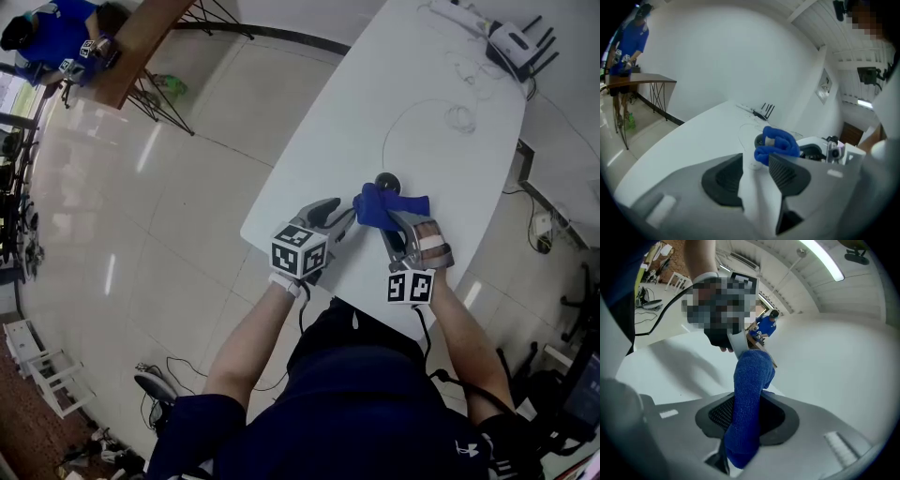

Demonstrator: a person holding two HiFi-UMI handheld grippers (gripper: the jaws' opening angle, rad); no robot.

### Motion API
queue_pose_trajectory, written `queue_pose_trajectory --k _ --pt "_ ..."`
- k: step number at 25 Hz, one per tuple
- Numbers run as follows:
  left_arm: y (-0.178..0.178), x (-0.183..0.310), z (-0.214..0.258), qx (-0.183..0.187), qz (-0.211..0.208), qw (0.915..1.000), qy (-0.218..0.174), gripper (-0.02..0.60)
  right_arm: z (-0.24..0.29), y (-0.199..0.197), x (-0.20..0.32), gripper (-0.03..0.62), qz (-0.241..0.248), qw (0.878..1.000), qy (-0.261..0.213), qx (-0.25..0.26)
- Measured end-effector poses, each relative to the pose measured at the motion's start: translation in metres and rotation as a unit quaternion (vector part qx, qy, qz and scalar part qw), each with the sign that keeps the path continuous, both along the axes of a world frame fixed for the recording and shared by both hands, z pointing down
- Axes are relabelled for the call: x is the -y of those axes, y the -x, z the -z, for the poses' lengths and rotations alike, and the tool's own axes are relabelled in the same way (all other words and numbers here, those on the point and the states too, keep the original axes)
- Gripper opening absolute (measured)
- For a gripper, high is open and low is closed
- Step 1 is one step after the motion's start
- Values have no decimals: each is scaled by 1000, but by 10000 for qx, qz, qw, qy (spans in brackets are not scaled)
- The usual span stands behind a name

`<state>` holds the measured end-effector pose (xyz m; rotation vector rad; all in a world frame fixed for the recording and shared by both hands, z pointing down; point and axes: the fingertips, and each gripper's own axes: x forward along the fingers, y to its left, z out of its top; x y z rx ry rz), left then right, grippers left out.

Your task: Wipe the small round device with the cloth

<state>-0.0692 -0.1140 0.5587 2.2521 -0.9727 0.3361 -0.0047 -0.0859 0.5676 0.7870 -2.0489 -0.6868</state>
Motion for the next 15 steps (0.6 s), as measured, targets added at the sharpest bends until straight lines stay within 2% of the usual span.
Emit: queue_pose_trajectory --k 6,10,13,15 --pt "8 -4 -3 -54 196 9998 89 170 -46 -8 -6 135 23 9975 565 -427" --pt "10 -4 -3 -73 245 9996 100 170 -73 -10 -7 135 249 9891 1138 -897" --pt "11 -6 -1 -77 248 9996 82 170 -76 -6 -8 135 401 9839 1334 -1119" --pt "9 -8 2 -88 241 9997 47 170 -69 -4 -6 135 378 9838 1389 -1068"
